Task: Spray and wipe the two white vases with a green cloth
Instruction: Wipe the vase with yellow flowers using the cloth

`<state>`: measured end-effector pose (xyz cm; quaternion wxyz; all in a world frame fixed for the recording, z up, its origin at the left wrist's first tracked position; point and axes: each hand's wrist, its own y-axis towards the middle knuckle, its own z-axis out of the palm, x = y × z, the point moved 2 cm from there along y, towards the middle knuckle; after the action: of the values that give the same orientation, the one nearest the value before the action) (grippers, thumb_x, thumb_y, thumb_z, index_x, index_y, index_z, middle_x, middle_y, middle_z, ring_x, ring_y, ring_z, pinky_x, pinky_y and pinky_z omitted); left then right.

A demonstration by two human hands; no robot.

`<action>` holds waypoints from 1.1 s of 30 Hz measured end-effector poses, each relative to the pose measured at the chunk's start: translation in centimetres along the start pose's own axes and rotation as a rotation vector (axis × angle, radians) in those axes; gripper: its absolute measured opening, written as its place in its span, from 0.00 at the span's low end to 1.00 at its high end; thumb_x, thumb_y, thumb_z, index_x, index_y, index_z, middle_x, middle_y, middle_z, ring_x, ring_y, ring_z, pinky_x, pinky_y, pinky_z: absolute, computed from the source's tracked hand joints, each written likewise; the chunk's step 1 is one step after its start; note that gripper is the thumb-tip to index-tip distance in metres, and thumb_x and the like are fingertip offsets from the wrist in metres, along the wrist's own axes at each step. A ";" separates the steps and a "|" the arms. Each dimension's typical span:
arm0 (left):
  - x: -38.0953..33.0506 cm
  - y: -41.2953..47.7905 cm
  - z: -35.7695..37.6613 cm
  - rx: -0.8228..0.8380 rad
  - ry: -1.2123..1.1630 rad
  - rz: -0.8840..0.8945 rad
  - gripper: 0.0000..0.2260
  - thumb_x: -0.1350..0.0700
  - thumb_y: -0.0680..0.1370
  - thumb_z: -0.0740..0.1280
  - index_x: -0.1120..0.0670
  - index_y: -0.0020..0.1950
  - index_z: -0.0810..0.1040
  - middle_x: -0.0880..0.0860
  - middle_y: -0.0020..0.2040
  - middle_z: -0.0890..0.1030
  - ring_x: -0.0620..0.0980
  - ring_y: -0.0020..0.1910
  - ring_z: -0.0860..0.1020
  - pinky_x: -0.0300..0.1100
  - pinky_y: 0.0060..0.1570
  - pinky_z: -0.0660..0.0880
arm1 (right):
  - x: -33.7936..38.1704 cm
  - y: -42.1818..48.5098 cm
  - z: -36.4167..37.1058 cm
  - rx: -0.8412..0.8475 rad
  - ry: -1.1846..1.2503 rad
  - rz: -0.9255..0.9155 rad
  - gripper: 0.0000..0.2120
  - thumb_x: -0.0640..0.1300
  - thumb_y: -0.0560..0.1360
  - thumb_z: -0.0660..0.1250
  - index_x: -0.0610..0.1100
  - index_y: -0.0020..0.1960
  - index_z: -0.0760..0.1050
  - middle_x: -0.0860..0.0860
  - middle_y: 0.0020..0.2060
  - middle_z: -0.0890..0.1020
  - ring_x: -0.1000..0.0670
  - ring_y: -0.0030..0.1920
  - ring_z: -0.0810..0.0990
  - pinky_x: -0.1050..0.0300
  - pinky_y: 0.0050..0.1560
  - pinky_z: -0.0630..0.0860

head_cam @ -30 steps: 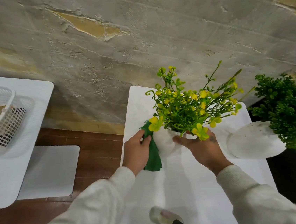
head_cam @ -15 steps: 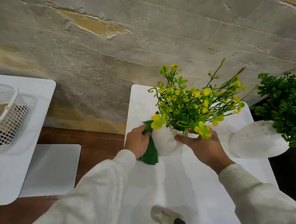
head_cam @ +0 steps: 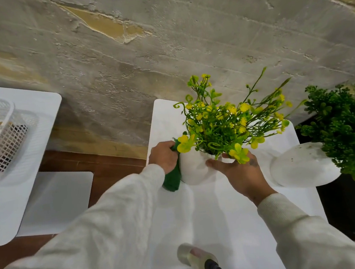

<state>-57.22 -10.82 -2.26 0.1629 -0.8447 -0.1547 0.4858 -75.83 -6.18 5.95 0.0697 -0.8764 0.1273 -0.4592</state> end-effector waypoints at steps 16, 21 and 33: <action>1.9 -0.1 0.4 -0.072 -0.043 -0.050 0.07 0.60 0.75 0.69 0.59 0.51 0.83 0.58 0.52 0.83 0.59 0.54 0.79 0.43 0.49 0.74 | 0.5 -0.2 0.7 -0.058 -0.009 -0.008 0.13 0.47 0.66 0.81 0.53 0.37 0.76 0.61 0.34 0.80 0.54 0.39 0.82 0.61 0.42 0.74; 2.0 -0.3 0.6 -0.096 0.009 -0.048 0.06 0.59 0.75 0.67 0.54 0.49 0.82 0.56 0.50 0.82 0.60 0.52 0.78 0.42 0.47 0.73 | 0.6 -0.6 1.6 -0.131 -0.006 0.015 0.14 0.48 0.67 0.80 0.54 0.37 0.74 0.59 0.35 0.77 0.55 0.41 0.79 0.58 0.46 0.74; 3.9 -1.6 0.9 -0.098 -0.198 -0.123 0.02 0.57 0.72 0.72 0.52 0.44 0.82 0.54 0.45 0.84 0.58 0.49 0.80 0.49 0.52 0.78 | 1.2 -0.9 1.2 -0.082 -0.054 0.016 0.16 0.52 0.69 0.78 0.56 0.36 0.69 0.61 0.36 0.75 0.49 0.44 0.78 0.57 0.47 0.73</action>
<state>-56.28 -7.57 -5.03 0.1349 -0.7884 -0.2452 0.5478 -74.02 -5.61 6.41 0.0405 -0.8895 0.1510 -0.4294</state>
